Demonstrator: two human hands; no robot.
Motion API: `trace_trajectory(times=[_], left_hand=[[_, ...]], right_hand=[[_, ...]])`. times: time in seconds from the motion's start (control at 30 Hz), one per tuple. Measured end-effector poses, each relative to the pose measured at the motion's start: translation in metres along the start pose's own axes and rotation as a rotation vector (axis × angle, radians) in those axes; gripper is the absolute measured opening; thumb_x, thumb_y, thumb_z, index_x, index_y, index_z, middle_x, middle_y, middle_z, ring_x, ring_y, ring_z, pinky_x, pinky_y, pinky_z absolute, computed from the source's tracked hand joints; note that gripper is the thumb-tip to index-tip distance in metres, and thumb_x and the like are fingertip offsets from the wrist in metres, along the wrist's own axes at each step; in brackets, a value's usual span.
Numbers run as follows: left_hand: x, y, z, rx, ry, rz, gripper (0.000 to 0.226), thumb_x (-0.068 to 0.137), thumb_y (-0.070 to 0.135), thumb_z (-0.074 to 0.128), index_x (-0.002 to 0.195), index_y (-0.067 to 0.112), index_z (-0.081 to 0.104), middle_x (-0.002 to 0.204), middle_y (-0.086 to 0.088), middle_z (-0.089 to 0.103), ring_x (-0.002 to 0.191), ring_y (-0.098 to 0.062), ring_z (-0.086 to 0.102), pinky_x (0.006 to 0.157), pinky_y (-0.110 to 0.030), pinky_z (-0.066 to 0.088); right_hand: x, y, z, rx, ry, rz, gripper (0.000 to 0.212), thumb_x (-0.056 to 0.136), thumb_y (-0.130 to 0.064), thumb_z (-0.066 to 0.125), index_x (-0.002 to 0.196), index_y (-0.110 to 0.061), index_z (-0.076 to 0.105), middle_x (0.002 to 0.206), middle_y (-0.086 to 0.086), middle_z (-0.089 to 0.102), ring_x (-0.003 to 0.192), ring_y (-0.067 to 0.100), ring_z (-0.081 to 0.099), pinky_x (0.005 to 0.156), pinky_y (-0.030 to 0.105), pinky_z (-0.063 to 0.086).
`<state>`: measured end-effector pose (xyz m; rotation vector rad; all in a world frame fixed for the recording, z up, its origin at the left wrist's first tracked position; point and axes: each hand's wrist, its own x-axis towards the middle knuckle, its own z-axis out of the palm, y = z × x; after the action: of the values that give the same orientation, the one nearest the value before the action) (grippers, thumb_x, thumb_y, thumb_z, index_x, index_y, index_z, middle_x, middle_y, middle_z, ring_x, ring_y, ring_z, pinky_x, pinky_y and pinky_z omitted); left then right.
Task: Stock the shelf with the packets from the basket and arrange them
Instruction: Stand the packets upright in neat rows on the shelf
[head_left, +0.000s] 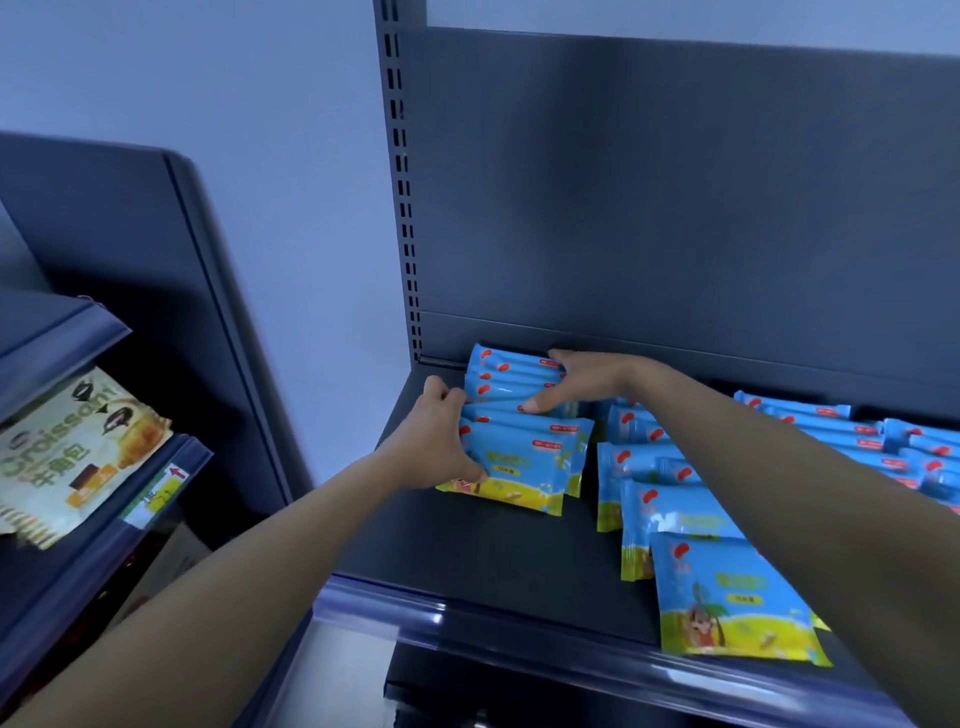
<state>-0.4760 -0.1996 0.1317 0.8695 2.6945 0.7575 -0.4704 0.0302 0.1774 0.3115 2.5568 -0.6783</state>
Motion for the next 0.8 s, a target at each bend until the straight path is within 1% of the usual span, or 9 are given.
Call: trace_trajectory(times=[0.07,0.2,0.3,0.33,0.4,0.43,0.53,0.63,0.8], left_hand=[[0.005,-0.005,-0.005,0.026,0.017,-0.001,0.075,0.057,0.032,0.084,0.117,0.011,0.043,0.108,0.004,0.026,0.094,-0.014,0.046,0.077,-0.024,0.047],[0.011,-0.011,-0.007,0.043,0.021,0.005,0.072,0.056,0.033,0.083,0.113,0.013,0.044,0.108,0.004,0.026,0.094,-0.014,0.045,0.078,-0.025,0.048],[0.013,-0.013,-0.007,0.048,0.009,0.008,0.072,0.056,0.035,0.082,0.113,0.013,0.043,0.108,0.004,0.026,0.096,-0.015,0.045,0.082,-0.031,0.051],[0.013,-0.015,-0.007,0.046,0.003,0.011,0.074,0.056,0.035,0.082,0.114,0.013,0.042,0.109,0.004,0.026,0.098,-0.015,0.045,0.084,-0.032,0.051],[0.015,-0.017,-0.007,0.042,-0.001,0.019,0.077,0.055,0.035,0.083,0.116,0.014,0.04,0.11,0.004,0.025,0.101,-0.015,0.044,0.087,-0.034,0.051],[0.016,-0.018,-0.007,0.044,-0.001,0.023,0.077,0.055,0.036,0.083,0.115,0.014,0.039,0.109,0.004,0.025,0.102,-0.016,0.044,0.087,-0.035,0.051],[0.017,-0.017,-0.007,0.106,-0.002,0.035,0.075,0.055,0.039,0.081,0.111,0.015,0.038,0.107,0.003,0.024,0.101,-0.017,0.041,0.087,-0.034,0.048],[0.016,-0.017,-0.007,0.191,-0.011,0.055,0.078,0.057,0.045,0.079,0.114,0.016,0.035,0.106,0.004,0.024,0.097,-0.017,0.038,0.085,-0.029,0.041],[0.014,-0.019,-0.012,0.121,-0.059,0.055,0.079,0.061,0.046,0.078,0.119,0.017,0.032,0.11,0.006,0.024,0.099,-0.015,0.037,0.085,-0.028,0.037]], right_hand=[[0.006,-0.002,-0.001,0.035,-0.016,0.011,0.112,0.066,-0.062,0.073,0.15,-0.016,0.014,0.151,-0.004,0.031,0.137,0.016,0.031,0.109,0.029,0.026],[0.013,-0.01,-0.006,-0.01,-0.001,0.027,0.118,0.061,-0.068,0.072,0.15,-0.016,0.014,0.156,0.0,0.018,0.143,0.021,0.02,0.117,0.038,0.02],[0.011,-0.014,-0.01,0.039,-0.091,0.049,0.082,0.078,-0.05,0.068,0.144,-0.013,0.033,0.138,-0.005,0.039,0.136,0.019,0.033,0.11,0.033,0.024],[0.008,-0.016,-0.01,0.068,-0.114,0.054,0.074,0.08,-0.049,0.066,0.14,-0.015,0.04,0.132,-0.008,0.043,0.132,0.019,0.039,0.109,0.034,0.026],[0.01,-0.02,-0.008,0.095,-0.105,0.06,0.068,0.074,-0.059,0.066,0.126,-0.018,0.051,0.13,-0.011,0.05,0.123,0.017,0.048,0.109,0.036,0.032],[0.012,-0.023,-0.006,0.097,-0.079,0.055,0.072,0.068,-0.067,0.065,0.121,-0.019,0.056,0.13,-0.008,0.054,0.12,0.016,0.051,0.109,0.037,0.034],[0.023,-0.024,0.0,0.079,0.023,0.068,0.102,0.048,-0.089,0.059,0.122,-0.019,0.059,0.127,-0.002,0.058,0.115,0.019,0.054,0.105,0.04,0.039],[0.026,-0.031,0.005,0.022,0.06,0.108,0.092,0.057,-0.087,0.054,0.117,-0.017,0.061,0.12,-0.001,0.059,0.11,0.02,0.055,0.1,0.037,0.042],[0.028,-0.035,0.005,-0.08,0.018,0.146,0.083,0.063,-0.086,0.047,0.106,-0.017,0.062,0.112,-0.001,0.059,0.1,0.018,0.054,0.093,0.034,0.042]])
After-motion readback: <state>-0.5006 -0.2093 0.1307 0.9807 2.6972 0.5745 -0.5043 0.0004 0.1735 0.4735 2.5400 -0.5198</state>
